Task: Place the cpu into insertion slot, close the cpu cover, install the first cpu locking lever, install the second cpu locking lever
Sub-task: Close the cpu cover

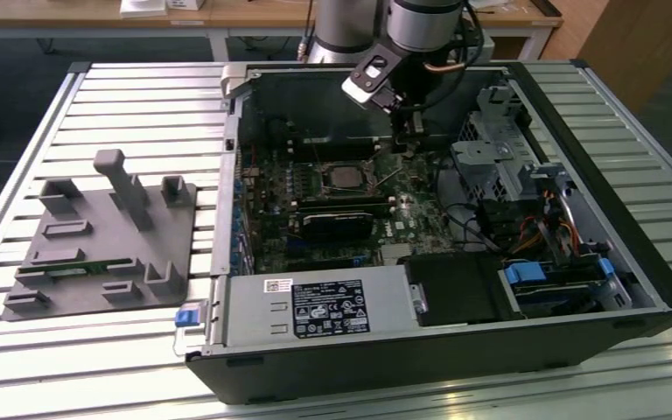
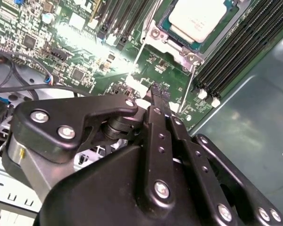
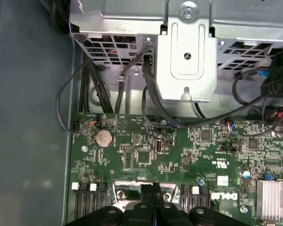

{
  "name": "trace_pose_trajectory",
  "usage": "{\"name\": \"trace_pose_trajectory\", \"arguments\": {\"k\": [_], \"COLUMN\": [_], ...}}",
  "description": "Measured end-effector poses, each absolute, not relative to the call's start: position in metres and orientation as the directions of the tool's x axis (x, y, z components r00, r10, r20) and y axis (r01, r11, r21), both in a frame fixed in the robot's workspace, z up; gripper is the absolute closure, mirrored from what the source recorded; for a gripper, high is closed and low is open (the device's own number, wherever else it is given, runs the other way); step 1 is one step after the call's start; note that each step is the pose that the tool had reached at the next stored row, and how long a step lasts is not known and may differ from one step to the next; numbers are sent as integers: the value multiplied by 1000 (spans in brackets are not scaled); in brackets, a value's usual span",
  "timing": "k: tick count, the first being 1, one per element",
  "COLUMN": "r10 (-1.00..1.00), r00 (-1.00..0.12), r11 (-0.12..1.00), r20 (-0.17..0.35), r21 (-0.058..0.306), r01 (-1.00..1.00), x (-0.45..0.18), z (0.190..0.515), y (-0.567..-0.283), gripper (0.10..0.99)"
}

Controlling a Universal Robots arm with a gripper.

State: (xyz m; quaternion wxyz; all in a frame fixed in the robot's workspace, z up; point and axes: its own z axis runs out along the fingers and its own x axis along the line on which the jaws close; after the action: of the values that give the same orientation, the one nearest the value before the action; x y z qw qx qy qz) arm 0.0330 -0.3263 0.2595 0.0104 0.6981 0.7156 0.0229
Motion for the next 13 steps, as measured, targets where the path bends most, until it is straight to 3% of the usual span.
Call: {"name": "trace_pose_trajectory", "arguments": {"k": [13], "r10": [1000], "r00": [-25], "r11": [24], "r20": [16], "r21": [44], "r01": [999], "x": [50], "z": [258], "y": [-322], "gripper": [980]}}
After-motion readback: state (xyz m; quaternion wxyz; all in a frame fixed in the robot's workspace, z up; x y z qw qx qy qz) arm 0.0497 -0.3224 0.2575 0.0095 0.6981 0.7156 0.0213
